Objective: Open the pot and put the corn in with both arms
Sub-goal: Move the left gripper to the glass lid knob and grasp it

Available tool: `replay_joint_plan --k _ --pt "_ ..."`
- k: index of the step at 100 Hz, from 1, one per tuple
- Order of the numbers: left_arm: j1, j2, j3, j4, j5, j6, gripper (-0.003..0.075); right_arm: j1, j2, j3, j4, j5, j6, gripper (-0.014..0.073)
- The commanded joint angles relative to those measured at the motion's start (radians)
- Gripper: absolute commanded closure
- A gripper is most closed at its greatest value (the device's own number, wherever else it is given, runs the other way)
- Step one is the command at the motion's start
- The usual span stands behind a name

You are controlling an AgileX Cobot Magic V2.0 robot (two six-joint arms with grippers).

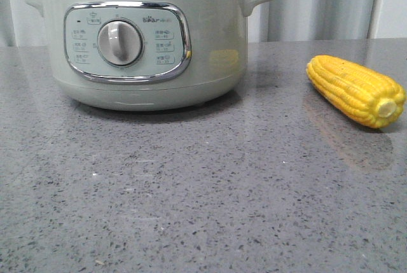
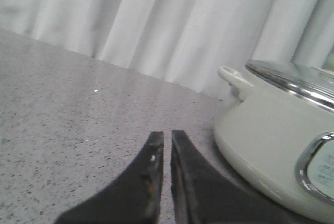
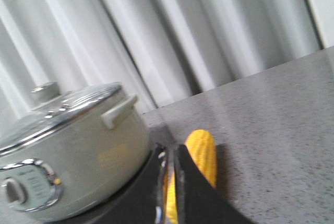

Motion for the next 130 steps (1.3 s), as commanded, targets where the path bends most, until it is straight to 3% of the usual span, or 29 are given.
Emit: replay_joint_plan --k 1,25,36,45,52,60,67,88,105,119,130 --pt "-0.001 0.029 -0.102 0.032 0.025 0.002 0.0741 -0.004 0.044 -0.119 -0.033 0.043 -0.002 0.0659" --pt "-0.001 0.228 -0.321 0.084 0.104 0.205 0.0708 -0.004 0.28 -0.382 -0.267 0.182 -0.002 0.0656" --pt "-0.001 0.327 -0.396 0.084 0.126 0.205 0.0526 -0.004 0.401 -0.491 -0.29 0.227 -0.002 0.0573" --pt "-0.001 0.401 -0.455 0.082 0.142 0.205 0.0351 -0.004 0.482 -0.556 -0.29 0.231 -0.002 0.0424" --pt "-0.004 0.459 -0.5 0.082 0.15 0.21 0.029 -0.004 0.536 -0.603 -0.29 0.233 -0.002 0.0297" --pt "-0.028 0.523 -0.562 0.082 0.161 0.295 0.029 -0.004 0.589 -0.65 -0.29 0.246 -0.002 0.0176" --pt "-0.071 0.581 -0.615 0.057 0.157 0.367 0.029 -0.004 0.629 -0.678 -0.29 0.261 -0.002 0.0125" --pt "-0.287 0.791 -0.74 -0.004 0.021 0.382 0.029 -0.004 0.672 -0.701 -0.29 0.253 -0.002 0.012" --pt "-0.478 1.008 -0.825 -0.004 -0.169 0.382 0.029 -0.004 0.672 -0.701 -0.292 0.257 -0.002 0.012" --pt "-0.553 1.178 -0.894 -0.004 -0.296 0.382 0.0291 -0.004 0.672 -0.701 -0.292 0.26 -0.002 0.012" --pt "-0.571 1.287 -0.964 -0.004 -0.307 0.378 0.0291 -0.004 0.672 -0.701 -0.292 0.262 -0.002 0.012"
